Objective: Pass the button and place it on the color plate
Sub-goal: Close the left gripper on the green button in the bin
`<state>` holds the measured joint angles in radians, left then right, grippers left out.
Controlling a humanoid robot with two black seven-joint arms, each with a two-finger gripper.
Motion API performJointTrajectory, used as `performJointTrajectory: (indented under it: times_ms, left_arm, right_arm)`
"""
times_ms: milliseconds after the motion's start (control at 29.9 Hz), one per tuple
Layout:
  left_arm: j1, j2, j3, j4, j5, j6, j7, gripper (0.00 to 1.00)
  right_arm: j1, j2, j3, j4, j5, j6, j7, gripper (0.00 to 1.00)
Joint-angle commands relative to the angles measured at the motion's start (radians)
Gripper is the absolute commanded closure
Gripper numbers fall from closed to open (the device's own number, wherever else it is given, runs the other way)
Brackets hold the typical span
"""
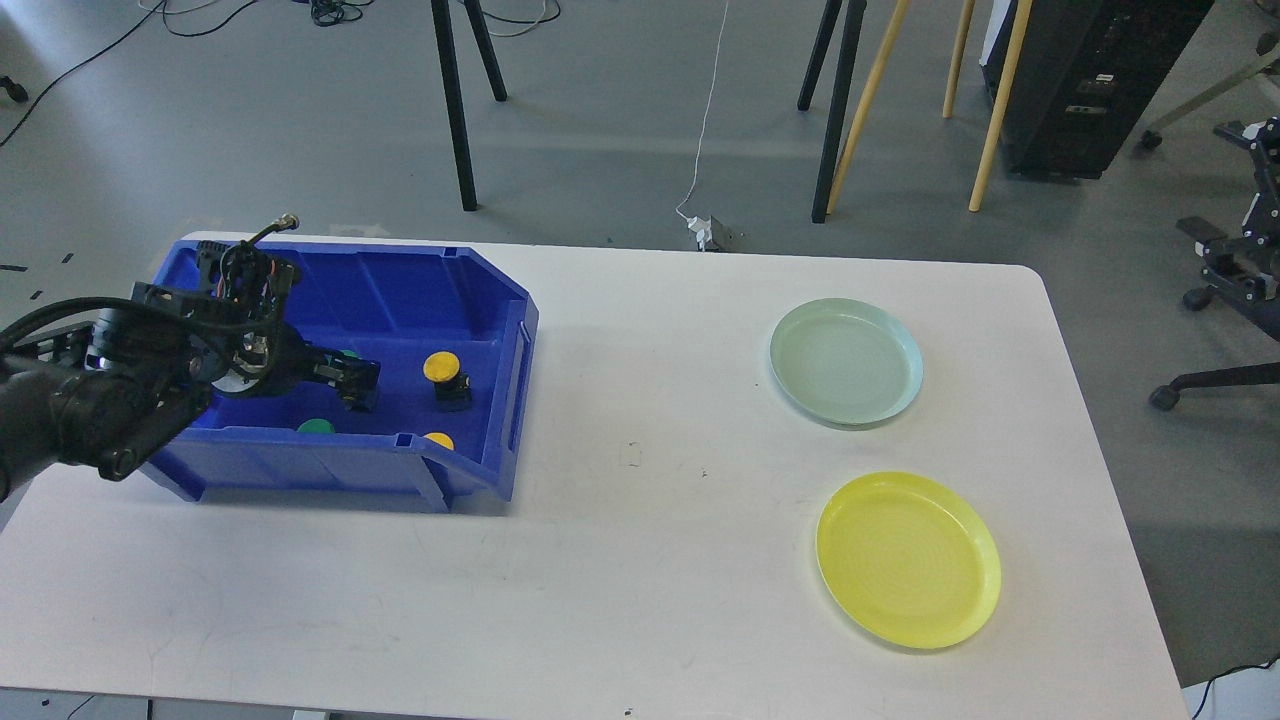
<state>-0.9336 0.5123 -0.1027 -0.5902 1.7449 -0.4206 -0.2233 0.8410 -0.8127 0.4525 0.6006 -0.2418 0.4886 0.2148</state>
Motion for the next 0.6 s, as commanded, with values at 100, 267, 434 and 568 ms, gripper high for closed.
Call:
performJointTrajectory:
  times_ms: [100, 267, 434, 568]
  left_arm:
    - [0.006, -0.002, 0.001, 0.000, 0.004, -0.003, -0.004, 0.53]
    - [0.004, -0.002, 0.001, -0.002, 0.004, -0.013, -0.004, 0.67]
    - [-0.001, -0.002, -0.002, -0.011, -0.001, -0.017, -0.005, 0.74]
    - [-0.010, 0.038, -0.008, -0.077, -0.002, -0.038, -0.022, 0.74]
  right_arm:
    - [0.003, 0.003, 0.000, 0.001, -0.001, 0.000, 0.000, 0.02]
    - [0.003, 0.001, 0.000, -0.001, -0.002, 0.000, 0.000, 0.02]
    - [0.003, 0.004, 0.000, 0.001, -0.008, 0.000, 0.000, 0.02]
    - [0.004, 0.009, 0.000, -0.001, -0.008, 0.000, 0.000, 0.02]
